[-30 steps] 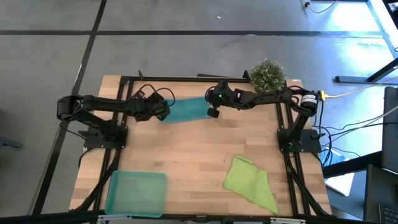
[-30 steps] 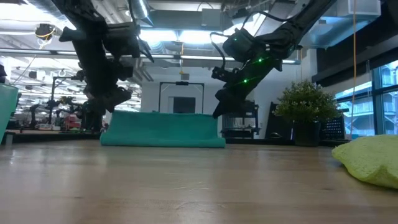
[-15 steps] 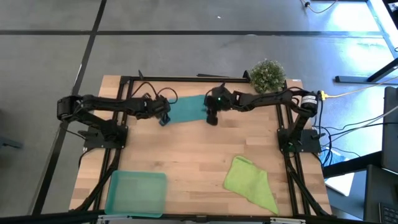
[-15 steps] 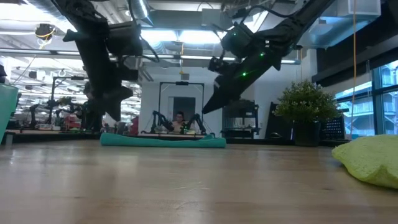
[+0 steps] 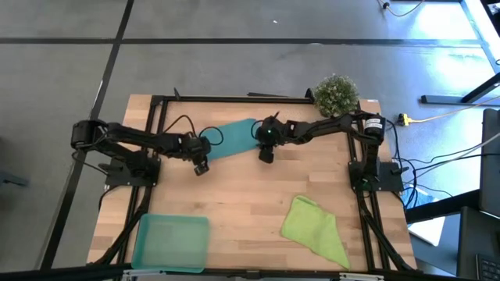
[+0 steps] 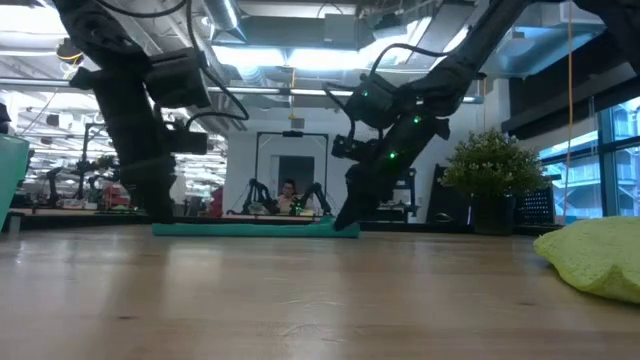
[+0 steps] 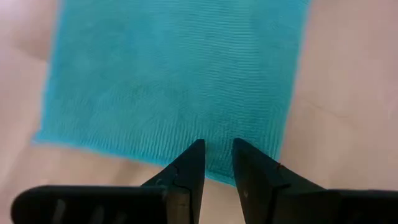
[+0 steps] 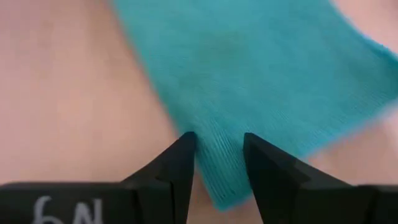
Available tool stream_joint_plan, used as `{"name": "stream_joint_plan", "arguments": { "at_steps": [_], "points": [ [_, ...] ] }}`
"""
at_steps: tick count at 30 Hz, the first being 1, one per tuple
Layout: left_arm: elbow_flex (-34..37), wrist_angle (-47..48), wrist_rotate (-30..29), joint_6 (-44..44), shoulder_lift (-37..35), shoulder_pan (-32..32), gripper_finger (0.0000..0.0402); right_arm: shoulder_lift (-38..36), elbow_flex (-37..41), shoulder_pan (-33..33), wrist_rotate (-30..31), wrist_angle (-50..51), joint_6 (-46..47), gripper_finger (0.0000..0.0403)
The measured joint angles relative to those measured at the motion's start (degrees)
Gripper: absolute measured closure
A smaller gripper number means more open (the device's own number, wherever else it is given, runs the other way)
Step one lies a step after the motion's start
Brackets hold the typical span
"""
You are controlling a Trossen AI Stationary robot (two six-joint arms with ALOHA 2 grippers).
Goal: Roll microfiber towels into tight, uniform cylinder then place into a basket
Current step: Fold the blue microfiber towel
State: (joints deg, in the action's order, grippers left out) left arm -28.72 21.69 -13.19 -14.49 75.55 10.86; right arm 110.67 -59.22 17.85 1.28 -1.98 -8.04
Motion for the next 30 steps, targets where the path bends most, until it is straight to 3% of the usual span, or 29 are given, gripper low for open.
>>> {"name": "stream_joint_plan", "arguments": {
  "at_steps": [4,8,10,13,17,21,26,30],
  "points": [
    [0.08,-1.17,4.11,-0.21,0.00,-3.00,0.0324,0.00,0.00,0.34,6.18,-0.67,-2.05,0.0262],
    [0.04,-6.75,6.89,0.64,-0.02,-6.46,0.0324,0.00,0.00,1.17,8.13,-1.14,-3.04,0.0262],
    [-0.81,-7.41,5.95,2.08,-0.45,-7.79,0.0324,-0.34,0.00,1.46,8.17,-1.35,-3.09,0.0264],
    [-3.08,-4.65,-0.29,2.95,-1.52,-9.00,0.0324,-1.44,0.00,1.40,8.02,-0.99,-4.20,0.0271],
    [-4.18,2.50,-9.99,1.24,-2.57,-8.94,0.0324,-2.72,-0.02,0.33,0.89,-1.20,-4.61,0.0280],
    [-2.48,6.04,-11.20,-2.31,-2.55,-7.32,0.0324,-1.70,-0.09,0.20,-8.88,-3.49,-4.71,0.0282],
    [1.75,2.45,-10.65,-4.84,-2.50,-6.49,0.0324,1.37,-0.04,0.85,-5.82,-5.39,-4.49,0.0282],
    [3.12,0.57,-5.87,-6.37,-2.49,-7.14,0.0324,2.38,-0.04,1.75,-5.38,-5.55,-4.49,0.0283]
  ]
}}
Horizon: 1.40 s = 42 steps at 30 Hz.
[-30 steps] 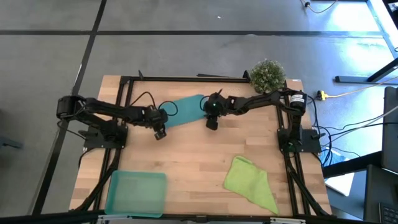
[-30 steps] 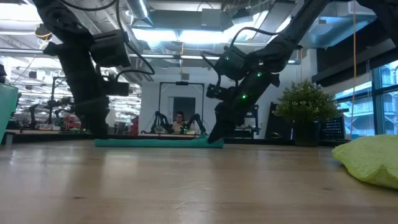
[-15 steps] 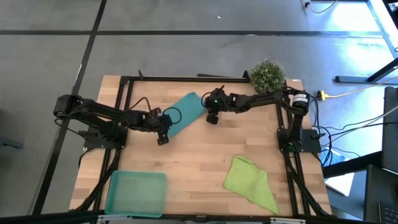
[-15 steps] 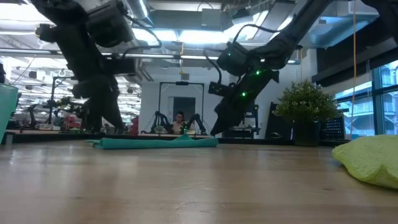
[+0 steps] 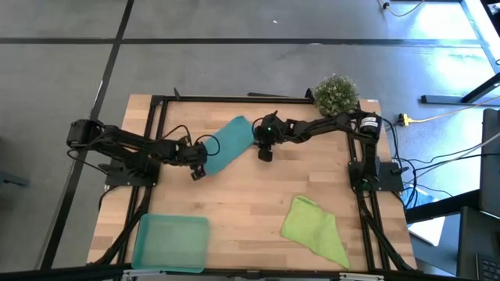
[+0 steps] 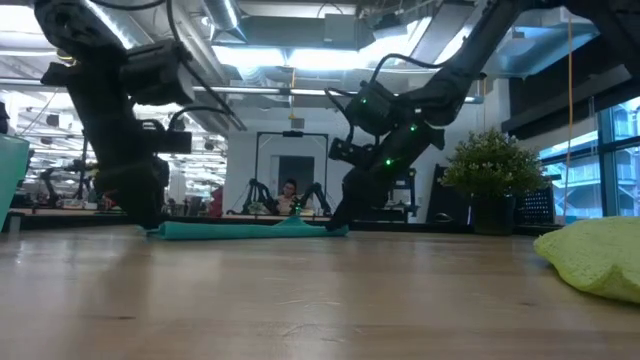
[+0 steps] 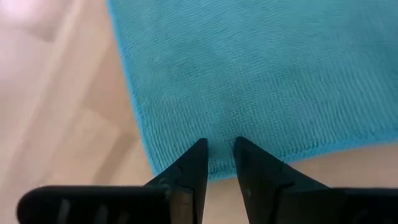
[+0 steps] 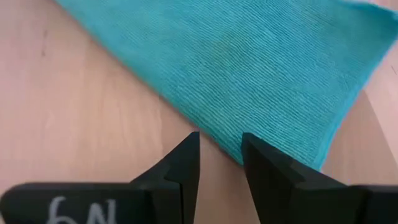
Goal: Roll microfiber towels into tight, uniform cylinder then place into a basket
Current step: Fold the blue microfiber towel
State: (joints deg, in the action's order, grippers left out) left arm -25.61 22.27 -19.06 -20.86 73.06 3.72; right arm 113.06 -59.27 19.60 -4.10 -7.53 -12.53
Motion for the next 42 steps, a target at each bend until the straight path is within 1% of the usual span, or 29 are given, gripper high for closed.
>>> {"name": "stream_joint_plan", "arguments": {
  "at_steps": [2,6,9,11,16,18,19,21,24,27,29,35,42],
  "points": [
    [0.02,-0.21,1.14,-1.08,-0.03,-1.03,0.0324,0.00,0.00,0.48,0.61,-0.53,0.00,0.0283],
    [0.11,-2.84,4.97,-2.46,-0.04,-2.83,0.0324,0.00,0.00,1.76,4.26,-0.91,0.00,0.0283],
    [0.15,-5.63,7.27,-2.80,0.00,-4.10,0.0324,0.00,0.00,2.69,4.52,-1.79,0.02,0.0283],
    [0.15,-7.61,7.41,-2.85,0.00,-4.88,0.0324,0.00,0.00,3.06,4.55,-2.14,0.01,0.0283],
    [0.15,-14.12,7.37,-2.86,0.00,-6.31,0.0324,-0.01,0.00,3.82,4.53,-4.01,0.02,0.0283],
    [0.15,-15.53,7.26,-0.96,0.00,-7.03,0.0324,-0.02,0.00,3.87,4.54,-4.09,0.02,0.0283],
    [0.10,-15.33,6.83,0.16,-0.18,-7.40,0.0324,-0.11,0.00,3.88,4.54,-3.76,0.02,0.0283],
    [-0.43,-13.52,3.38,0.66,-1.07,-7.98,0.0324,-0.66,0.02,3.59,3.98,-2.72,0.02,0.0283],
    [-0.69,-10.55,-2.03,-0.87,-1.71,-7.85,0.0324,-1.76,0.00,2.11,-0.43,-2.18,0.02,0.0283],
    [-0.59,-7.89,-2.62,-2.71,-1.14,-7.12,0.0324,-2.40,0.04,0.34,-6.77,-2.44,0.00,0.0283],
    [-0.59,-6.66,-2.65,-4.09,-0.01,-6.78,0.0324,-2.40,0.00,-0.71,-9.32,-3.13,-0.04,0.0283],
    [-0.61,-8.00,-2.09,-4.48,4.62,-6.63,0.0324,1.04,0.04,-1.82,-9.35,-5.91,0.09,0.0283],
    [-0.87,-12.39,2.49,-5.25,7.81,-6.87,0.0324,2.47,0.04,-0.49,-4.24,-7.03,0.37,0.0283]
  ]
}}
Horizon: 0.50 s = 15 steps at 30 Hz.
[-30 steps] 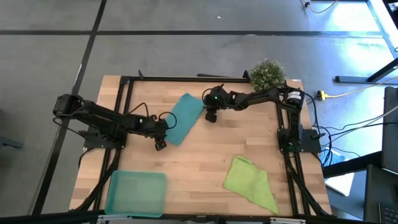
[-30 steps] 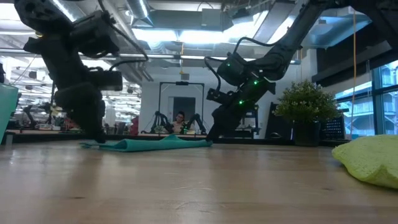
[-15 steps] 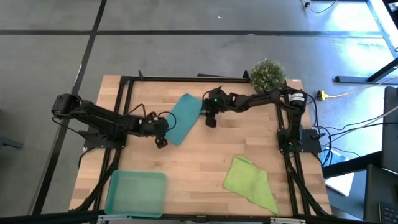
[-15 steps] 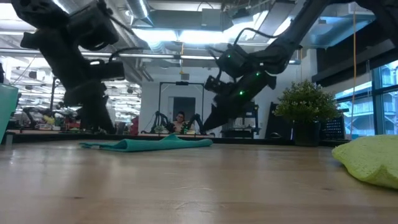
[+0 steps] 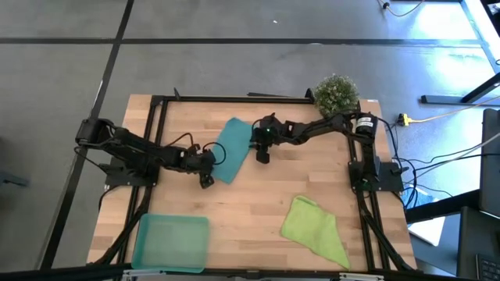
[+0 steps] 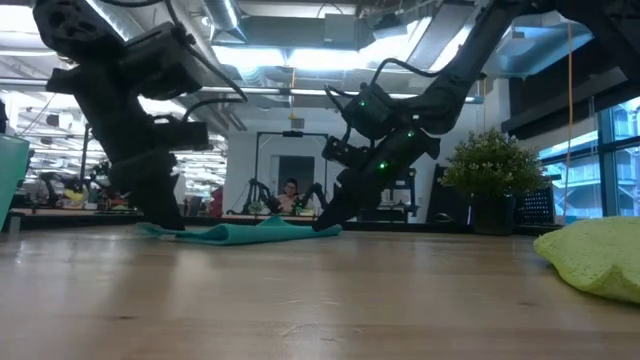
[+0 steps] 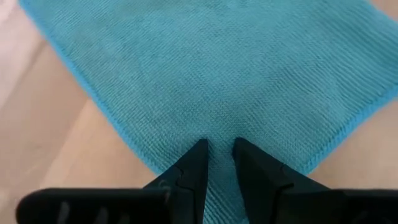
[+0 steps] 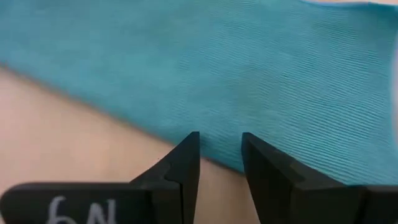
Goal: Roll microfiber towels into tight, uniform cylinder then place into a basket
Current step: Fold the blue microfiber towel
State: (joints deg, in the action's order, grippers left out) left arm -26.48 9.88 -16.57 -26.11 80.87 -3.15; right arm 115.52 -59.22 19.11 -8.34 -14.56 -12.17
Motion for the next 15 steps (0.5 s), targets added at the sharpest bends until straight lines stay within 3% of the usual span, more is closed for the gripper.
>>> {"name": "stream_joint_plan", "arguments": {
  "at_steps": [9,15],
  "points": [
    [0.37,-8.13,1.89,-0.33,0.57,-0.66,0.0324,0.00,0.00,0.77,5.83,-1.31,-0.63,0.0283],
    [-0.25,-8.83,1.48,2.81,-1.03,-1.15,0.0324,-2.83,-0.04,-1.08,6.29,-0.01,-6.33,0.0283]
  ]
}}
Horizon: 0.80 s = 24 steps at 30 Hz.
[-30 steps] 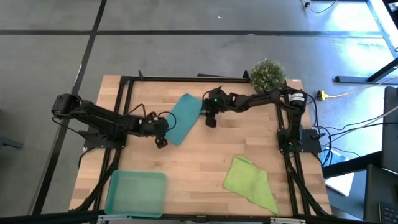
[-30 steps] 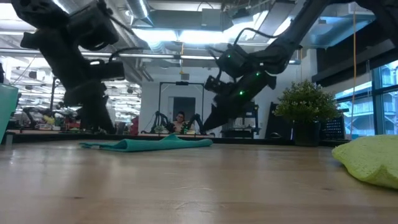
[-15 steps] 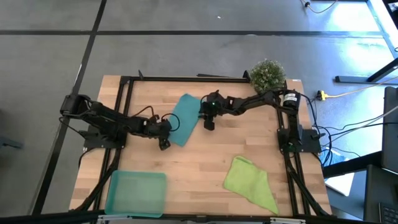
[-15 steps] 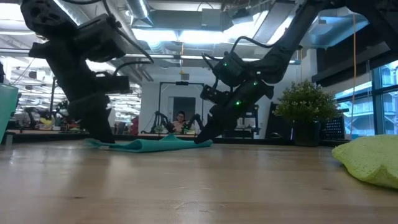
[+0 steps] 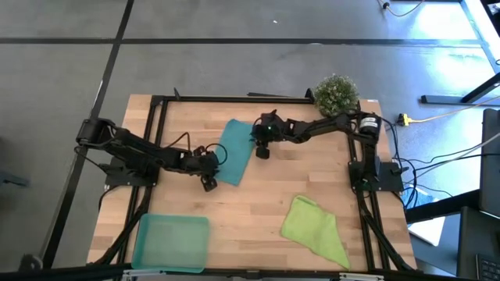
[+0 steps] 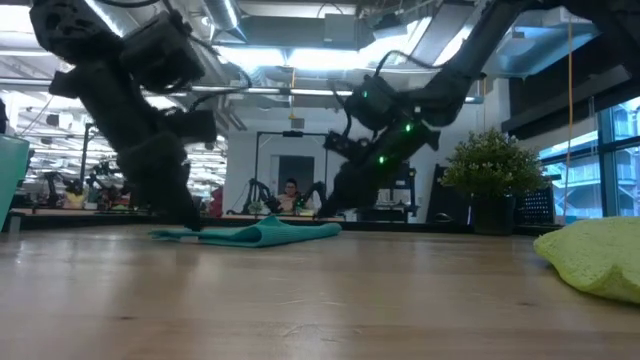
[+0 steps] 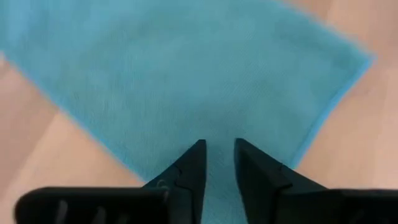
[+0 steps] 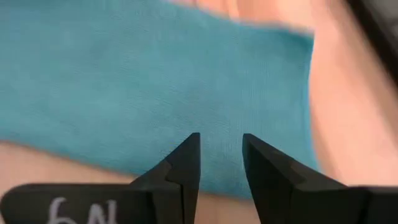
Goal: Roll microfiber towels into tight, uniform cylinder then place into a basket
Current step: Fold the blue microfiber towel
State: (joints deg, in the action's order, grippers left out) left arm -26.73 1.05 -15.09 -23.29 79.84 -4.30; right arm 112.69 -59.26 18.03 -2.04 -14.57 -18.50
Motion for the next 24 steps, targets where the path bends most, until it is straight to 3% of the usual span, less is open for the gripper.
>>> {"name": "stream_joint_plan", "arguments": {
  "at_steps": [9,14,24],
  "points": [
    [-1.19,5.64,-5.66,4.33,-6.66,-2.36,0.0324,-1.37,-0.05,-10.05,-14.45,4.24,-11.05,0.0283],
    [-1.22,6.79,-6.80,4.42,-9.60,-3.48,0.0324,-0.32,0.02,-14.76,-11.65,3.32,-19.29,0.0283],
    [-1.24,7.53,-6.89,4.42,-10.44,-5.74,0.0324,3.88,0.02,-16.07,-10.60,-2.84,-20.94,0.0283]
  ]
}}
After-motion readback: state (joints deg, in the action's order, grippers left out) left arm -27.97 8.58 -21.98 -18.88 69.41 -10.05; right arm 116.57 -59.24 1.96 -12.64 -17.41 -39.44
